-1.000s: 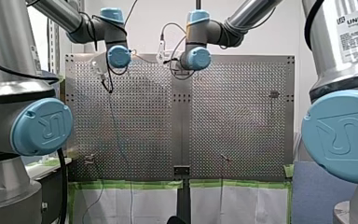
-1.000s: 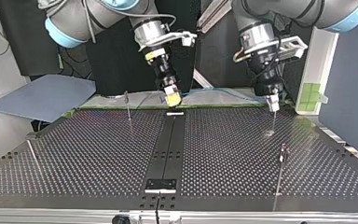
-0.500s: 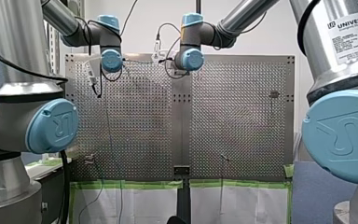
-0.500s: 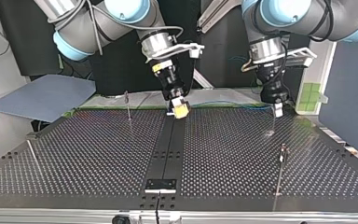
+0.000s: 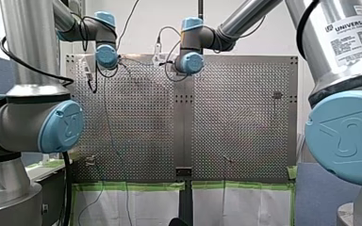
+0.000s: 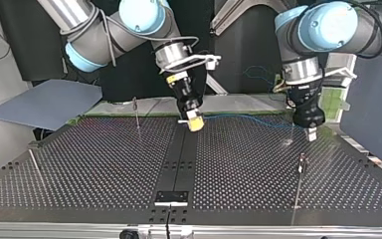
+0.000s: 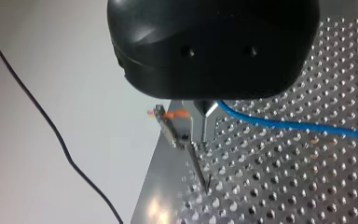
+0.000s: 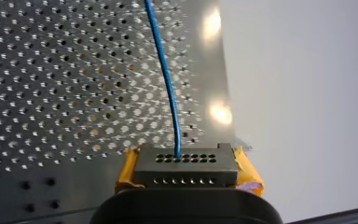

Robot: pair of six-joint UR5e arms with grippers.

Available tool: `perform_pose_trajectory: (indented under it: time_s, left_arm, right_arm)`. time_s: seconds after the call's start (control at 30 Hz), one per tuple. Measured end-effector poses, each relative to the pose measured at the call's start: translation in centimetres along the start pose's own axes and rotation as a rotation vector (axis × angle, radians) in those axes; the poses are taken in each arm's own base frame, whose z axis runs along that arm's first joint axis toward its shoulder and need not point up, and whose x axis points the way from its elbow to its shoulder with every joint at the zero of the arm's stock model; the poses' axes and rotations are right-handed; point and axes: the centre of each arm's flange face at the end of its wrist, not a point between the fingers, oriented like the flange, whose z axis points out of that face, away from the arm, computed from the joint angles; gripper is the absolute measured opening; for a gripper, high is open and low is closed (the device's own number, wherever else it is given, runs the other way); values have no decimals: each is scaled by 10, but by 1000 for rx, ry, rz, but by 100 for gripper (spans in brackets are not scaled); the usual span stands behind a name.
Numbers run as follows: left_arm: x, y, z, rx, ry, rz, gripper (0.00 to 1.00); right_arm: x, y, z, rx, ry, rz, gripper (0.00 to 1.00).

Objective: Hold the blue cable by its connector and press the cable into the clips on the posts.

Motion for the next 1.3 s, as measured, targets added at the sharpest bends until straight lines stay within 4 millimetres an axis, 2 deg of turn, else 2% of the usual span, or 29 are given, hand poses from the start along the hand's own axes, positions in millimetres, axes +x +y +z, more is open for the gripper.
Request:
perform_pose_trajectory:
  time_s: [0.2, 0.63, 1.13, 1.3]
  left_arm:
    - [-3, 12, 14, -4, -7, 5, 0]
    - [-19, 18, 35, -17, -45, -6, 0]
    - [-20, 24, 65, -10, -43, -40, 0]
    - [-16, 28, 71, -12, -35, -38, 0]
  right_arm:
    - [-8, -1, 7, 2, -5, 0, 0]
    - [14, -11, 27, 30, 50, 16, 0]
    - [-9, -17, 44, 41, 34, 17, 0]
    - [-9, -20, 50, 45, 40, 18, 0]
